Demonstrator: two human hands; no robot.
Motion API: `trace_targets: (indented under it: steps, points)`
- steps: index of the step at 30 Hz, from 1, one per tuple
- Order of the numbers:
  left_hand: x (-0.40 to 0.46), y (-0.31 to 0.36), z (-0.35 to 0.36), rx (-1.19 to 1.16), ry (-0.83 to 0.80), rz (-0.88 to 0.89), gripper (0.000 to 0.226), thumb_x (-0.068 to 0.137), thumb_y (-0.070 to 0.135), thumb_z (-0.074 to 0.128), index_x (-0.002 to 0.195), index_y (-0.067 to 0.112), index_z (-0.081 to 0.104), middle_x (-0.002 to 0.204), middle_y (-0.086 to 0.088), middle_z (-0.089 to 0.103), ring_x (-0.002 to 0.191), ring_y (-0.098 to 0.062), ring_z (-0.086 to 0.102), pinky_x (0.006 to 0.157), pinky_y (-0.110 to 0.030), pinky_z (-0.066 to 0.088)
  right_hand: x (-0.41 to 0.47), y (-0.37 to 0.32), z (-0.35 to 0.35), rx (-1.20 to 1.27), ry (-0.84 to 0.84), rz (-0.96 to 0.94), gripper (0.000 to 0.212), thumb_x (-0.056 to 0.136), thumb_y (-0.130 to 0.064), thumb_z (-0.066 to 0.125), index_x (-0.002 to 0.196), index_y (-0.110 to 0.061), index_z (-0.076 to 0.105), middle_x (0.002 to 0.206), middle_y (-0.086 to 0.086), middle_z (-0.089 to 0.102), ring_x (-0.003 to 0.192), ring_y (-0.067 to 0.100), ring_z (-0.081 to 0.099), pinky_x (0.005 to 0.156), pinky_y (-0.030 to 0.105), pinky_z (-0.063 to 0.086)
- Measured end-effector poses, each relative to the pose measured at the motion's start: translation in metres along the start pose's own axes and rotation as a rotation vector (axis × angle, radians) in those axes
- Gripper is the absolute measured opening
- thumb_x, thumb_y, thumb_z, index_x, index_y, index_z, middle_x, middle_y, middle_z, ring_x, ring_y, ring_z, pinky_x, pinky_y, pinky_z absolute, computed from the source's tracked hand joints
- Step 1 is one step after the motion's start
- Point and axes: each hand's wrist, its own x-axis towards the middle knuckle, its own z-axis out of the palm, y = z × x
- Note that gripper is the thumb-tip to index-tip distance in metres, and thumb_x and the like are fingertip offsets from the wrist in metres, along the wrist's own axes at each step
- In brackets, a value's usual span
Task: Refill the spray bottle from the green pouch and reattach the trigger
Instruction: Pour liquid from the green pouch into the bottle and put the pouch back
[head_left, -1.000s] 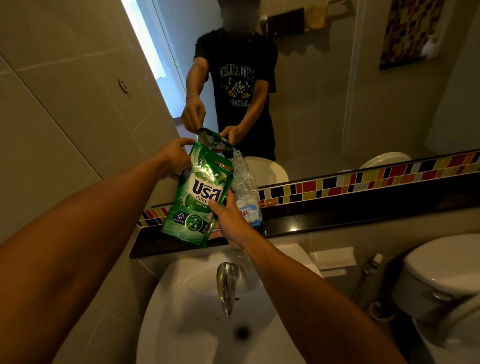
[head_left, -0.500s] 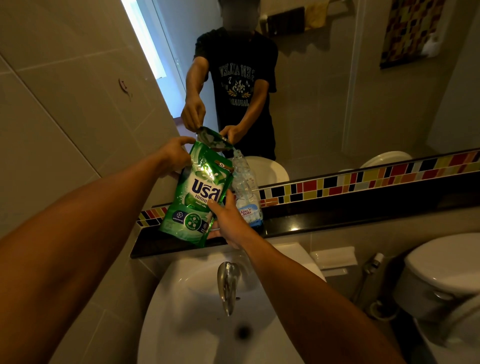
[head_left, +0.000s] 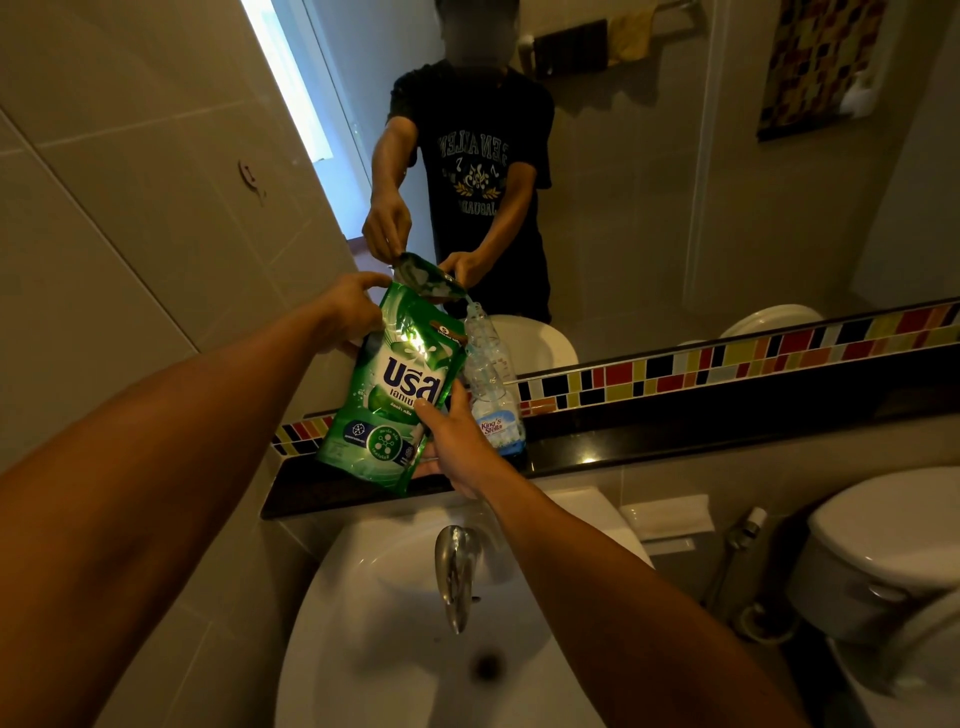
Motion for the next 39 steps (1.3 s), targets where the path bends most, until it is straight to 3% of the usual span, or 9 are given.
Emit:
trace_targets:
  steps: [9,14,22,27,32,39]
  points:
    - [-0.002,0.003,-0.001,0.012,0.003,-0.002,0.076,0.088,-0.01,0.057,0.148,0.032,0.037,0.108,-0.015,0.063,0.088,-0.031,0.067,0.056,-0.043,0.057,-0.001,-0.001,0.001,-0.006,0.005,0.005,0.044,0.105,-0.028,0.053,0.142,-0.042,0.033,0.13,0.01,0.066,0.107,0.039,0.071,0.074,0.057,0.063]
    - [-0.003,0.004,0.0,0.016,-0.007,-0.001,0.076,0.088,-0.011,0.057,0.148,0.03,0.036,0.116,-0.019,0.062,0.088,-0.032,0.067,0.055,-0.042,0.056,-0.002,-0.001,0.001,0.002,0.008,0.007,0.045,0.105,-0.027,0.053,0.143,-0.041,0.032,0.132,0.009,0.065,0.11,0.039,0.07,0.078,0.063,0.061]
    - [-0.005,0.006,0.0,0.024,-0.015,-0.012,0.079,0.086,-0.013,0.056,0.149,0.03,0.036,0.117,-0.021,0.064,0.09,-0.032,0.066,0.058,-0.043,0.056,-0.001,0.002,0.001,0.008,0.006,0.002,0.045,0.105,-0.028,0.053,0.143,-0.042,0.032,0.131,0.008,0.066,0.108,0.039,0.071,0.075,0.059,0.063]
    - [-0.005,0.008,0.0,0.037,-0.012,-0.008,0.074,0.089,-0.011,0.056,0.148,0.03,0.036,0.105,-0.017,0.065,0.084,-0.03,0.066,0.056,-0.042,0.055,0.002,0.003,0.002,0.015,0.011,-0.004,0.041,0.103,-0.03,0.054,0.138,-0.043,0.037,0.124,0.003,0.068,0.103,0.036,0.073,0.071,0.057,0.063]
    - [-0.006,0.009,-0.001,0.037,-0.015,0.0,0.072,0.089,-0.008,0.058,0.148,0.029,0.037,0.116,-0.021,0.064,0.09,-0.033,0.066,0.06,-0.044,0.056,0.003,0.005,0.002,0.025,0.007,-0.007,0.041,0.103,-0.03,0.054,0.138,-0.044,0.037,0.125,0.004,0.068,0.104,0.037,0.073,0.069,0.054,0.064]
    - [-0.006,0.01,-0.001,0.044,-0.017,-0.002,0.073,0.089,-0.011,0.056,0.148,0.029,0.037,0.114,-0.021,0.065,0.098,-0.039,0.067,0.061,-0.047,0.058,0.003,0.004,0.002,0.024,0.001,-0.009,0.043,0.102,-0.032,0.054,0.138,-0.045,0.035,0.125,0.006,0.068,0.103,0.039,0.073,0.069,0.054,0.063]
